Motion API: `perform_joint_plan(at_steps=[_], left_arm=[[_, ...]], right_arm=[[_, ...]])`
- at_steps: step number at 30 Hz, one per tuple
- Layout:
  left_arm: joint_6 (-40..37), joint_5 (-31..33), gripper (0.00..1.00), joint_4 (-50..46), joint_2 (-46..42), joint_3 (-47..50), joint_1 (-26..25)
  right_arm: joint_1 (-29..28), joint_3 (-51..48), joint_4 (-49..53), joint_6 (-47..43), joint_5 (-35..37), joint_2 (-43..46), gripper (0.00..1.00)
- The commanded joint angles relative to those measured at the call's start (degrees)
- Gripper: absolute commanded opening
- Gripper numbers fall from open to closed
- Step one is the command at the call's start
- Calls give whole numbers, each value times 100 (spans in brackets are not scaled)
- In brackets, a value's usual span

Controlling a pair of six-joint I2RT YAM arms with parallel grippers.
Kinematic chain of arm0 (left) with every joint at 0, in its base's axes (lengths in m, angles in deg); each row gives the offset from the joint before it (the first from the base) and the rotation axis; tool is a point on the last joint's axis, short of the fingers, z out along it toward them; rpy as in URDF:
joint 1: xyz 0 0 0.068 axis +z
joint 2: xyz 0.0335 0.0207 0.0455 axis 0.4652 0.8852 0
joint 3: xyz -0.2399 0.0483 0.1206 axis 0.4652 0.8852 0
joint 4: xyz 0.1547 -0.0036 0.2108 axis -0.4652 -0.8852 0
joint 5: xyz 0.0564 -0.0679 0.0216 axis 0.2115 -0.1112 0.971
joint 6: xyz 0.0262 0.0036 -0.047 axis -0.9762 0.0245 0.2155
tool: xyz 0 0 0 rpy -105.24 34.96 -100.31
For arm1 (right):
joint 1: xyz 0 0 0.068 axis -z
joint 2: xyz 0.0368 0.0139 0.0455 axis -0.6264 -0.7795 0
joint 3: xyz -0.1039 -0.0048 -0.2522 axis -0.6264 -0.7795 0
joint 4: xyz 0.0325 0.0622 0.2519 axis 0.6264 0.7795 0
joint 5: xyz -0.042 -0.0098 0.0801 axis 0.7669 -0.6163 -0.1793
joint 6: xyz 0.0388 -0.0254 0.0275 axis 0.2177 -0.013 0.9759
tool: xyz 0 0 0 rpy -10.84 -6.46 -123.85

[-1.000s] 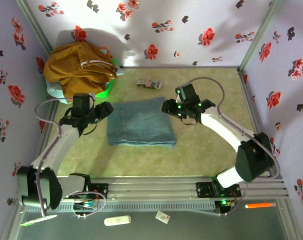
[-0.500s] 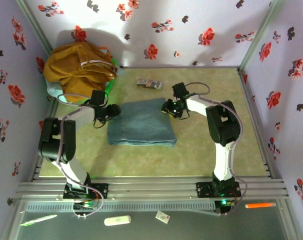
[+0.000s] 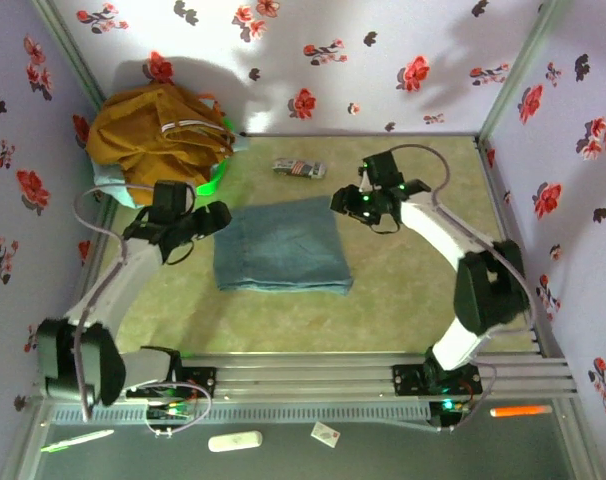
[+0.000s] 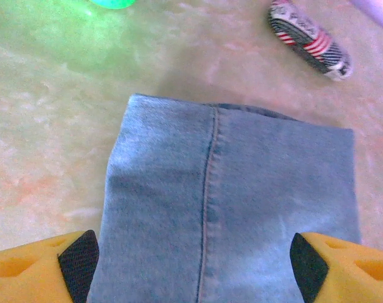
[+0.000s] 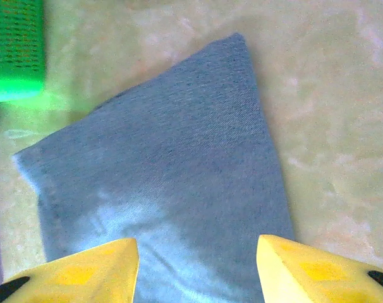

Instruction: Fold and stack the trousers

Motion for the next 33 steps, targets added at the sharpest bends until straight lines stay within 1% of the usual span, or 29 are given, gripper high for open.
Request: perform_joint_plan(at_steps=[1,4,6,8,11,14,16,19,21,24,27,29,31,33], left_arm=[[80,-14,83,-620,-298,653,-239],[311,-93,82,-349,-577,1305,-469],[398,-93,80,-161,-658,1722,-506],[504,-84,79,87,-681,2111,-505],[612,-64,78,534,-616,2587,-491],[626,-5,77,749,-451,2803,-468],[618,-9,77,832,-338,2877,-448],[663,-49,77,742,-331,2822,-431],[652,-53,77,564,-464,2673,-426],[630,-25,80,125,-769,2318,-403],[576,19,83,-332,-1013,1877,-350],[511,144,83,-593,-1028,1581,-282],[390,280,83,-721,-853,1340,-195],[328,305,78,-705,-471,1143,-131]], right_arm=[[-242,-787,215,84,139,336,51],[-731,-1450,-2,348,227,590,49],[-1130,-1802,-80,539,371,603,48],[-1374,-2193,-351,770,371,541,47],[-1452,-2651,-751,995,409,262,45],[-1430,-2755,-620,956,765,-6,43],[-1413,-2777,-569,924,834,-90,43],[-1396,-2676,-360,856,847,15,43],[-1387,-2569,-129,767,1013,257,44],[-1240,-2387,279,643,1279,479,44],[-1059,-2255,455,570,1295,777,45],[-1087,-2022,752,403,1582,964,47],[-1152,-1655,1220,148,2152,962,50],[-1162,-1397,1408,-20,2487,892,51]])
